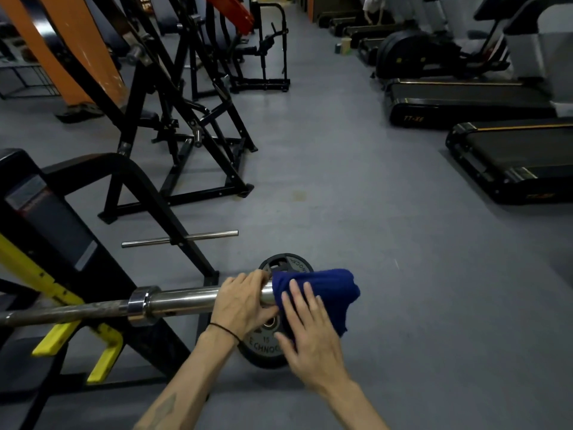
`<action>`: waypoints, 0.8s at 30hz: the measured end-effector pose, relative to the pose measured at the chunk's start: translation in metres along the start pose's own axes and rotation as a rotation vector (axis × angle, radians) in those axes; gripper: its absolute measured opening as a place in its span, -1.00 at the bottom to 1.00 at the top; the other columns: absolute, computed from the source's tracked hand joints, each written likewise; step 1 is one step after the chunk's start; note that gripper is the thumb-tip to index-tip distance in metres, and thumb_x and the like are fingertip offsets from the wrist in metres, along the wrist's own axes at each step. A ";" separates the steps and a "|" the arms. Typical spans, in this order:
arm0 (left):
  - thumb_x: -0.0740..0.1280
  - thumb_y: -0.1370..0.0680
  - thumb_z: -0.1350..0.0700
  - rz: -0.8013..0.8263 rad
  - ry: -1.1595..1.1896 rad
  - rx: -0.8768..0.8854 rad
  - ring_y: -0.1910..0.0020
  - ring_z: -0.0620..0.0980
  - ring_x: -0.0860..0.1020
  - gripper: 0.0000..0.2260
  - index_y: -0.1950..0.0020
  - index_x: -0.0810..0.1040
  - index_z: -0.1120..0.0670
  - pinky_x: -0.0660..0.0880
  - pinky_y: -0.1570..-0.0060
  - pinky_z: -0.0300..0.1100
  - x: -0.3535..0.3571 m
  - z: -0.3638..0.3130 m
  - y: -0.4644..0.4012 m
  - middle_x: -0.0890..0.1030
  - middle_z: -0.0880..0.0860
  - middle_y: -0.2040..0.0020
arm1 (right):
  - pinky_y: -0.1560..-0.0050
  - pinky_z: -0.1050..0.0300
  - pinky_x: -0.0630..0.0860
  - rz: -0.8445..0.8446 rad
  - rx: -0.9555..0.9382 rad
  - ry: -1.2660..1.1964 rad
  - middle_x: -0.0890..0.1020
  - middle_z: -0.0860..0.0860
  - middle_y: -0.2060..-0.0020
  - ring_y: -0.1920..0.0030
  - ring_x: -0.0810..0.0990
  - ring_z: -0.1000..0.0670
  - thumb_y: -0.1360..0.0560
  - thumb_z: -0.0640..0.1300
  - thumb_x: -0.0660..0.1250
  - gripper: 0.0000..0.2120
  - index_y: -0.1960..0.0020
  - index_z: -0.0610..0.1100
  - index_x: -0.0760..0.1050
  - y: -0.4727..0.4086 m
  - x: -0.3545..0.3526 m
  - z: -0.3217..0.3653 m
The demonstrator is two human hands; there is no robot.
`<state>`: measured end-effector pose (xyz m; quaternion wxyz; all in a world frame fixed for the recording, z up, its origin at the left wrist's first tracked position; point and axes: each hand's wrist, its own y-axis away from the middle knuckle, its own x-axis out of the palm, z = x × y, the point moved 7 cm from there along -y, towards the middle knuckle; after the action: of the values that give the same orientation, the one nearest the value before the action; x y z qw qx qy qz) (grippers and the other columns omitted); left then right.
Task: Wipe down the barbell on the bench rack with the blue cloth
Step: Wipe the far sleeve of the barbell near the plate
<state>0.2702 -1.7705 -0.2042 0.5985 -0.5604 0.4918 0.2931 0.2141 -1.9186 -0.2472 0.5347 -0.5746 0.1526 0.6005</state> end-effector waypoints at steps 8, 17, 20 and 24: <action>-0.01 -0.39 -0.60 0.084 -0.057 0.064 0.30 -0.15 0.37 -0.31 0.04 0.50 -0.02 0.30 0.30 -0.23 0.004 0.001 -0.010 0.47 -0.09 0.15 | -0.64 -0.11 -0.06 -0.111 0.269 -0.080 0.05 -0.11 -0.68 -0.67 -0.04 -0.17 -0.69 0.17 0.11 -0.30 -0.67 -0.22 0.08 -0.002 -0.012 -0.013; 0.12 -0.58 -0.36 -0.070 -0.063 0.024 -0.03 0.02 0.52 -0.46 -0.24 0.54 0.05 0.51 -0.16 0.01 -0.002 -0.001 0.020 0.55 0.03 -0.06 | -0.60 -0.19 0.02 -0.166 0.352 -0.005 0.08 -0.07 -0.68 -0.67 0.01 -0.11 -0.69 0.10 0.08 -0.37 -0.66 -0.20 0.12 0.001 -0.029 -0.058; 0.29 -0.52 -0.26 -0.072 -0.087 0.002 -0.20 0.06 0.49 -0.46 -0.35 0.49 0.07 0.35 -0.37 0.10 0.003 0.000 0.033 0.54 0.04 -0.21 | -0.63 -0.12 -0.10 -0.163 0.379 -0.108 0.02 -0.11 -0.68 -0.68 -0.08 -0.15 -0.69 0.15 0.09 -0.30 -0.67 -0.23 0.03 -0.007 -0.019 -0.025; 0.53 -0.38 -0.10 -0.087 -0.070 0.004 -0.17 0.08 0.52 -0.44 -0.31 0.50 0.06 0.29 -0.34 0.03 0.004 -0.002 0.032 0.57 0.05 -0.20 | -0.60 -0.12 0.02 0.015 -0.011 0.053 0.01 -0.07 -0.69 -0.67 0.00 -0.10 -0.66 0.15 0.15 -0.28 -0.69 -0.14 0.01 -0.001 0.004 0.008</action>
<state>0.2426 -1.7667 -0.2194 0.6285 -0.5695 0.4464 0.2854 0.2115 -1.9100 -0.2481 0.5226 -0.5923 0.1676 0.5899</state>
